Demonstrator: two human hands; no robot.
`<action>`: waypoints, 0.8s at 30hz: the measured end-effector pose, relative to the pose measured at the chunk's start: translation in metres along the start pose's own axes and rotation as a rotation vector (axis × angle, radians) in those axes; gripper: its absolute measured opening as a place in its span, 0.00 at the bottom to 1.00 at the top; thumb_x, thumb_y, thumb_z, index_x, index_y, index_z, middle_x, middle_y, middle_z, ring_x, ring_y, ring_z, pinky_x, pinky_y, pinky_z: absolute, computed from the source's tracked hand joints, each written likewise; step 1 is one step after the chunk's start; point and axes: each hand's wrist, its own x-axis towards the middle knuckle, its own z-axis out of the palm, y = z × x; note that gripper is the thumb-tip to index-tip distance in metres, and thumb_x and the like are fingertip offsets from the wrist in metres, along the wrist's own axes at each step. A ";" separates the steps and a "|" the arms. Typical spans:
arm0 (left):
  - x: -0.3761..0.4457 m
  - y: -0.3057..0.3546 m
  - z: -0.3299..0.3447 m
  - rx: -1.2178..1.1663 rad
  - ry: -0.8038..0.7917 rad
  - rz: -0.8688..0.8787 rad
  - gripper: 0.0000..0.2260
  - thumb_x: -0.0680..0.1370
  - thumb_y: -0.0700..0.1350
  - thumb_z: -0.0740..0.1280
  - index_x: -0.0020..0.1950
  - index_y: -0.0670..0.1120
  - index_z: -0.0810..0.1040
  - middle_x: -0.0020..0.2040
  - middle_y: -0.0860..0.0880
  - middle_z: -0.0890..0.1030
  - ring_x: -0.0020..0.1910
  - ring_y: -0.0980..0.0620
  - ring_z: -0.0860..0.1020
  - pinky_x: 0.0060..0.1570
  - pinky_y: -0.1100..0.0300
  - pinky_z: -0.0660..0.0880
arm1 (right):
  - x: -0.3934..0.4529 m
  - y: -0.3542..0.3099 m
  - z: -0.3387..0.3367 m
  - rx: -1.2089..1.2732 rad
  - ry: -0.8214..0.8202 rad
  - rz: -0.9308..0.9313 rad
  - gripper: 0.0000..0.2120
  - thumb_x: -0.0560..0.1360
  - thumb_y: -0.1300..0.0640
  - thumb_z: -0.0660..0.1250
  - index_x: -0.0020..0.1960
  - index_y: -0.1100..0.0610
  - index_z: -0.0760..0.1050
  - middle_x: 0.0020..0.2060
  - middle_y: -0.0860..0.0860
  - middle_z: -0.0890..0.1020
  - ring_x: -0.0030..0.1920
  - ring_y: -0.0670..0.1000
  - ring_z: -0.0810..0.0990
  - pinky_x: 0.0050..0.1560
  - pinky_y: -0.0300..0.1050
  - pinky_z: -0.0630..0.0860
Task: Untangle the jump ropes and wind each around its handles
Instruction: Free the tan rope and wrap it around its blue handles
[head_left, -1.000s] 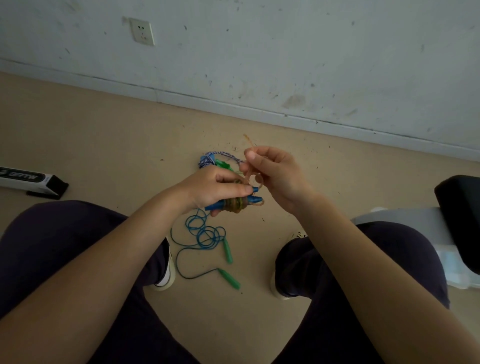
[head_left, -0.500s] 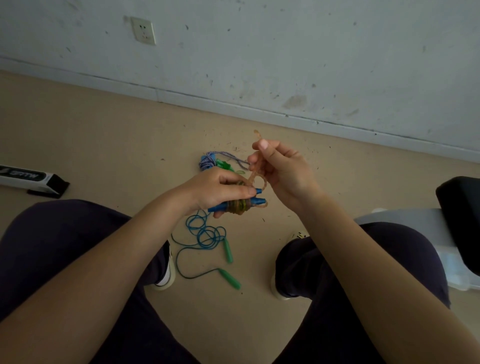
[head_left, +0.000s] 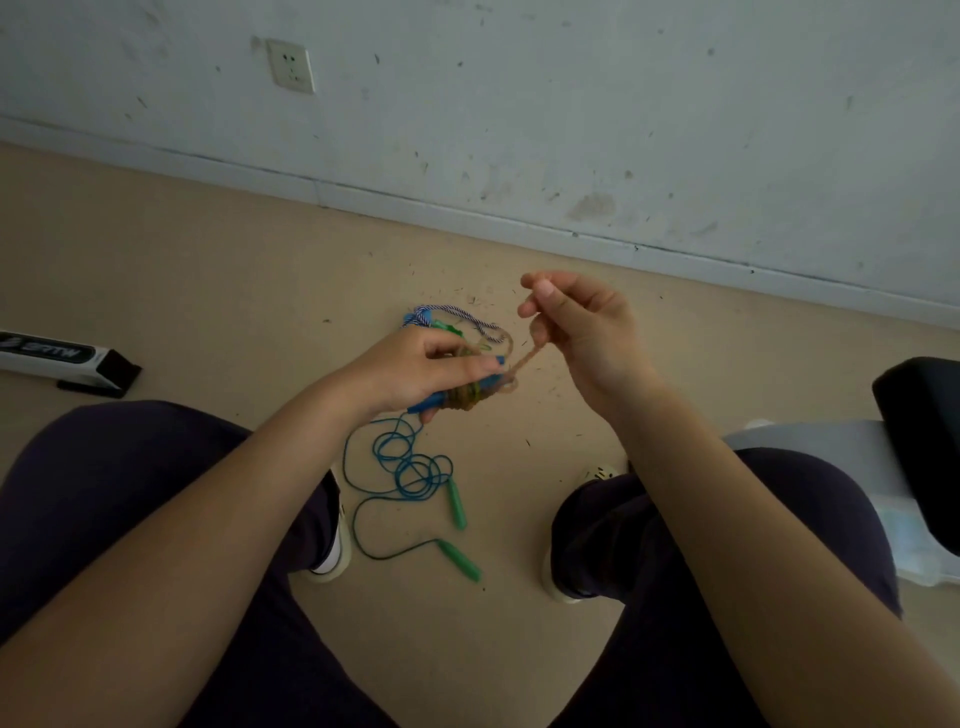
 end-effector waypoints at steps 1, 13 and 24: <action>0.000 0.001 -0.002 -0.007 0.049 0.002 0.20 0.70 0.64 0.73 0.51 0.50 0.84 0.42 0.42 0.85 0.27 0.50 0.76 0.29 0.60 0.73 | 0.000 0.000 -0.002 -0.047 0.024 -0.014 0.06 0.79 0.63 0.65 0.53 0.63 0.79 0.36 0.53 0.81 0.28 0.47 0.73 0.34 0.38 0.73; 0.003 -0.001 -0.003 -0.308 0.411 0.152 0.14 0.80 0.54 0.67 0.48 0.43 0.82 0.46 0.33 0.82 0.26 0.50 0.74 0.28 0.60 0.73 | -0.012 0.004 0.017 -0.268 0.009 0.006 0.04 0.76 0.67 0.68 0.46 0.64 0.73 0.34 0.57 0.83 0.22 0.47 0.74 0.25 0.37 0.72; -0.002 0.013 0.003 -0.480 0.315 0.108 0.13 0.81 0.51 0.63 0.50 0.44 0.82 0.40 0.43 0.84 0.25 0.51 0.73 0.27 0.62 0.72 | -0.014 0.006 0.023 -0.235 0.062 -0.073 0.06 0.76 0.67 0.68 0.43 0.60 0.74 0.34 0.54 0.84 0.25 0.52 0.76 0.30 0.45 0.75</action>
